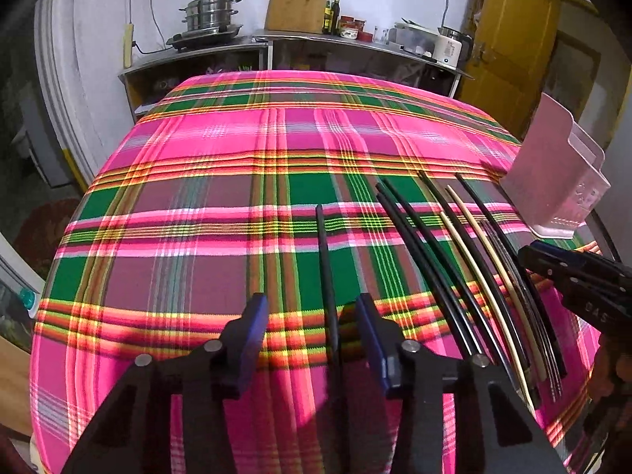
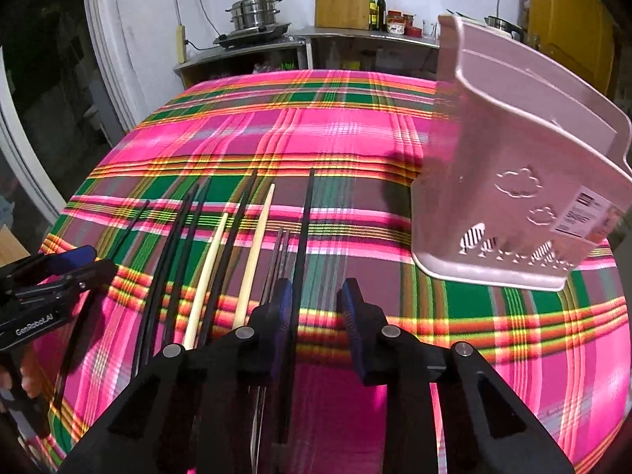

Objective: Organize utensils
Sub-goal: 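Close the right tool on a black chopstick while the left tool grasps another black chopstick, then carry both chopsticks upright into the pink caddy and open both tools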

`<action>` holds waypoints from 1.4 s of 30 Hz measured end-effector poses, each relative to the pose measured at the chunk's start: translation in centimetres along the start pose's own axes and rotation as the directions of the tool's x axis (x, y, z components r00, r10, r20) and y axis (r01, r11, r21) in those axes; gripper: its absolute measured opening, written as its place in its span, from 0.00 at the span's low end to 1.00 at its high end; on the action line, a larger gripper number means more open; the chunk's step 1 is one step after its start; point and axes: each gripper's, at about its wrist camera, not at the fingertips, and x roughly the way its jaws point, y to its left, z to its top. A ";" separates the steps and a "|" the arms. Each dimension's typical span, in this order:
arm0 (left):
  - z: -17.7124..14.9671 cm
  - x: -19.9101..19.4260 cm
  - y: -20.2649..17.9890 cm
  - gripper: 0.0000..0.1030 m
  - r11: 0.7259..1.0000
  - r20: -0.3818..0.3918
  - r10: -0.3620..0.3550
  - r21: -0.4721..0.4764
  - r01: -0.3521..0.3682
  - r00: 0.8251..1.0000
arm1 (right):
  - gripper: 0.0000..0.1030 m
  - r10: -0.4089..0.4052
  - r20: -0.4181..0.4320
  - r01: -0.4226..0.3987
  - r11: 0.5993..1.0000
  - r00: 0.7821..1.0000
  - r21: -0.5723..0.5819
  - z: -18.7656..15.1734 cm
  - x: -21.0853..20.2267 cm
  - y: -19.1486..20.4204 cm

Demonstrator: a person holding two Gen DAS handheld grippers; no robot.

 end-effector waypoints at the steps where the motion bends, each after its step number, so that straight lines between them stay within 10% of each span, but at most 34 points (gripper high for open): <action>1: 0.1 0.1 -0.1 0.42 1.000 0.000 0.003 0.004 -0.003 1.000 | 0.25 0.007 -0.002 -0.007 1.000 1.000 0.003 0.2 0.2 0.0; 26: 2.6 1.8 -1.0 0.05 0.998 -0.029 0.027 0.057 -0.025 0.999 | 0.06 0.002 -0.064 -0.003 1.000 0.998 -0.018 4.9 4.0 1.8; 42: 4.5 -6.2 -1.1 0.04 0.994 0.106 -0.111 0.026 0.109 0.988 | 0.06 0.083 0.087 -0.084 0.996 0.993 0.009 5.2 -4.6 1.2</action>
